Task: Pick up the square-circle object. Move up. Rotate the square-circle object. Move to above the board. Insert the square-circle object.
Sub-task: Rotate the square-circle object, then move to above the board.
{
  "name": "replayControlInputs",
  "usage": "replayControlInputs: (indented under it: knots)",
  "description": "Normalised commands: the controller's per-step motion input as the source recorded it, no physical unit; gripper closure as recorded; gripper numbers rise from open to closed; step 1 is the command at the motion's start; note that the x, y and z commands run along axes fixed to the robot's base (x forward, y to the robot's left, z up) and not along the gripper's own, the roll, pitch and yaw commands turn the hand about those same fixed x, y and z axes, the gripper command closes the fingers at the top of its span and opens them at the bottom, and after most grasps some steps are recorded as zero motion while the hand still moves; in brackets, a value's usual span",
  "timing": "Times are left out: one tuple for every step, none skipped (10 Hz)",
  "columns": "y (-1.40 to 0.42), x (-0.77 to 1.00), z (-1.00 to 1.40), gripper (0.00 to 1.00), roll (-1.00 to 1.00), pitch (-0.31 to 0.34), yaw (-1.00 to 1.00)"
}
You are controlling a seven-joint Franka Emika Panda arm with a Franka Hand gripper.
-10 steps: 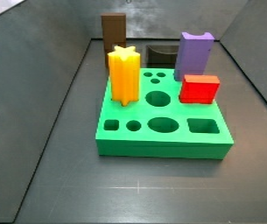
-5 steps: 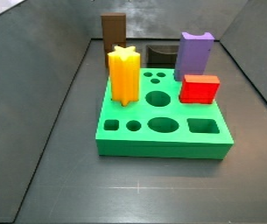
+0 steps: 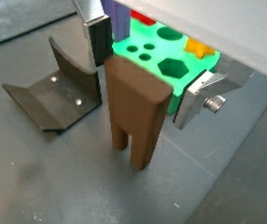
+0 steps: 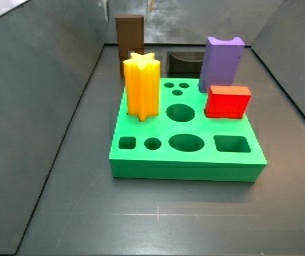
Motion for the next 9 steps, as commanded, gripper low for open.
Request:
replayControlInputs:
  knots:
    - [0.00, 0.02, -0.62, 0.00, 0.00, -0.043, 0.04]
    - [0.00, 0.01, -0.40, 0.00, 0.00, -0.056, 0.04]
    - [0.00, 0.01, -0.24, 0.00, 0.00, -0.058, 0.04]
    - [0.00, 0.00, 0.00, 1.00, 0.00, -0.057, 0.04]
    - [0.16, 0.06, 1.00, 1.00, 0.25, 0.177, 0.16]
    - [0.16, 0.05, 1.00, 1.00, 0.25, 0.193, 0.14]
    - [0.14, 0.06, 1.00, 1.00, 0.25, 0.190, 0.11]
    - [0.13, 0.06, 1.00, 1.00, 0.24, 0.174, 0.09]
    - [0.13, 0.05, 1.00, 1.00, 0.20, 0.145, 0.07]
